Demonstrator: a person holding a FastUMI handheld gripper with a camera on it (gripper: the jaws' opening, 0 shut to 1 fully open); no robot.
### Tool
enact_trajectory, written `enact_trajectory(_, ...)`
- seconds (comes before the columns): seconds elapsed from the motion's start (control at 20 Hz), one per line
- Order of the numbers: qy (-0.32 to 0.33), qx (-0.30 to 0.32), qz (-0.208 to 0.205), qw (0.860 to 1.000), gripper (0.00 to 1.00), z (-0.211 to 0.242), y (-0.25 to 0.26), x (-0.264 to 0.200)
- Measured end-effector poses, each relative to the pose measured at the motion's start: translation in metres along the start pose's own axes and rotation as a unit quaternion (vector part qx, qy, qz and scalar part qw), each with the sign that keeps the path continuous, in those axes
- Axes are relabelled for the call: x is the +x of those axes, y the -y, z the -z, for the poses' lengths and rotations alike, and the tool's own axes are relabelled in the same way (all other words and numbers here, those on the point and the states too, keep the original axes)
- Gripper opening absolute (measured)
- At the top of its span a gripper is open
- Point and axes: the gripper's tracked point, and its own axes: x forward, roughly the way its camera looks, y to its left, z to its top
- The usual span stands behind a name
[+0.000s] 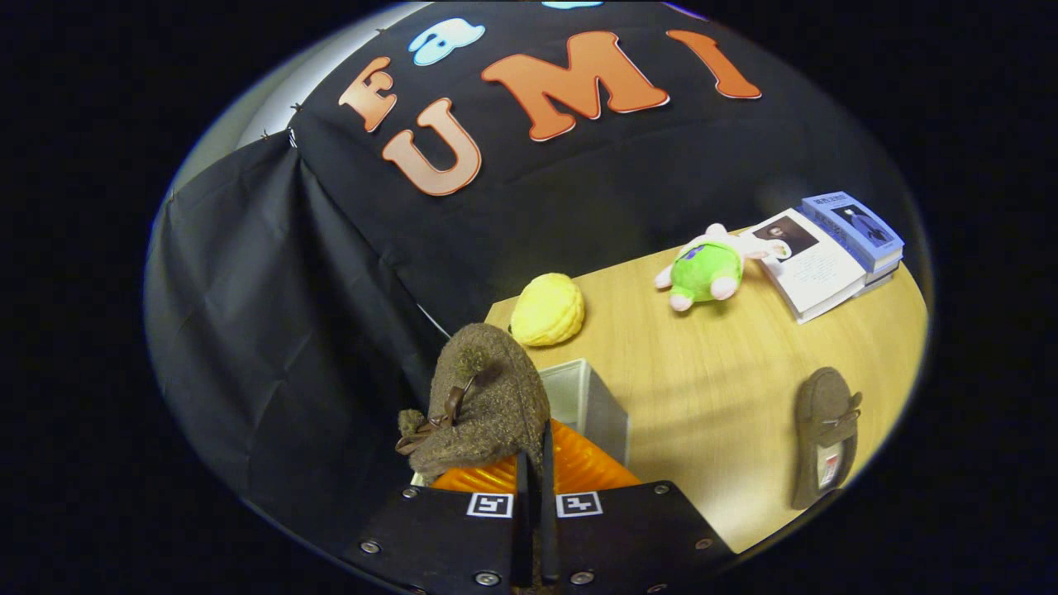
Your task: Open the storage box then place both shoes into the box .Put the left shoe in first, then the right shoe, with the right side of both shoes facing outward in a uniform manner.
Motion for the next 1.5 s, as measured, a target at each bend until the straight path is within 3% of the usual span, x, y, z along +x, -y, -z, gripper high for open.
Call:
enact_trajectory(0.45,-0.066,-0.018,0.037,0.997,0.05,0.048,-0.027,0.065)
enact_trajectory(0.85,-0.138,0.022,0.074,0.987,0.07,0.088,-0.016,0.092)
enact_trajectory(0.95,-0.14,0.039,0.073,0.987,0.13,0.092,-0.018,0.096)
enact_trajectory(1.1,-0.164,0.047,0.045,0.984,0.39,0.103,-0.035,0.092)
enact_trajectory(1.15,-0.163,0.044,0.033,0.985,0.42,0.102,-0.039,0.091)
enact_trajectory(1.2,-0.159,0.039,0.027,0.986,0.55,0.1,-0.042,0.086)
enact_trajectory(1.5,-0.093,0.025,0.002,0.995,0.73,0.064,-0.038,0.043)
